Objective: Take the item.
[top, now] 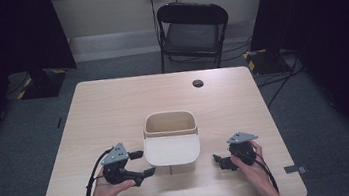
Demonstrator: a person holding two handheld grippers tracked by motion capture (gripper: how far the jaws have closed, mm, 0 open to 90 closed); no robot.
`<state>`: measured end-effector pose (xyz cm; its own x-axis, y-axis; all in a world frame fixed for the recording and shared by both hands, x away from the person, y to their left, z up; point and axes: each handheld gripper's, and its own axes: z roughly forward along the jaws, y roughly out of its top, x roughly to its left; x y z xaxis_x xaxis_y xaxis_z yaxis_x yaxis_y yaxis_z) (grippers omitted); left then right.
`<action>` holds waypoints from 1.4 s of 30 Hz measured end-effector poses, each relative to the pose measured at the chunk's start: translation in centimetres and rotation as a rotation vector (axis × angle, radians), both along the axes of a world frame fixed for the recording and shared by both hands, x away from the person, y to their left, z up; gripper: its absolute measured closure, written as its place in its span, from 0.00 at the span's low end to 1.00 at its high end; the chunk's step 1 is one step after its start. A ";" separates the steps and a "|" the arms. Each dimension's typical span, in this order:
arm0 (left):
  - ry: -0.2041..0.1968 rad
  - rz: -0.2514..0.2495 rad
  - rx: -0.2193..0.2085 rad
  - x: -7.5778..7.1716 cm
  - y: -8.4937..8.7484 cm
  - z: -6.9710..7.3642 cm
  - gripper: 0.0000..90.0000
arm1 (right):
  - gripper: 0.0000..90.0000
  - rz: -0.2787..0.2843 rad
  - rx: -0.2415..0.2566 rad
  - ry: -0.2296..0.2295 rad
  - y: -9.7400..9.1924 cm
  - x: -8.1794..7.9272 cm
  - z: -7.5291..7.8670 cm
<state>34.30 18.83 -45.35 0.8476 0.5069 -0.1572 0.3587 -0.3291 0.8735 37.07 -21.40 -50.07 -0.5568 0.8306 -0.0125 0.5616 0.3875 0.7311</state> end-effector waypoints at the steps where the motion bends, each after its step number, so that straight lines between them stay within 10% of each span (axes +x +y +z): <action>1: -0.003 -0.001 0.005 0.0 -0.1 0.0 0.24 | 0.13 0.000 0.000 0.000 0.0 0.0 0.0; 42: -0.026 0.007 -0.033 0.2 -0.4 0.9 0.25 | 0.13 0.000 0.000 0.000 0.0 0.0 0.0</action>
<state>34.48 18.40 -44.40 0.8483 0.5075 -0.1514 0.3376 -0.2979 0.8929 37.07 -21.40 -50.07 -0.5569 0.8305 -0.0126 0.5615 0.3875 0.7311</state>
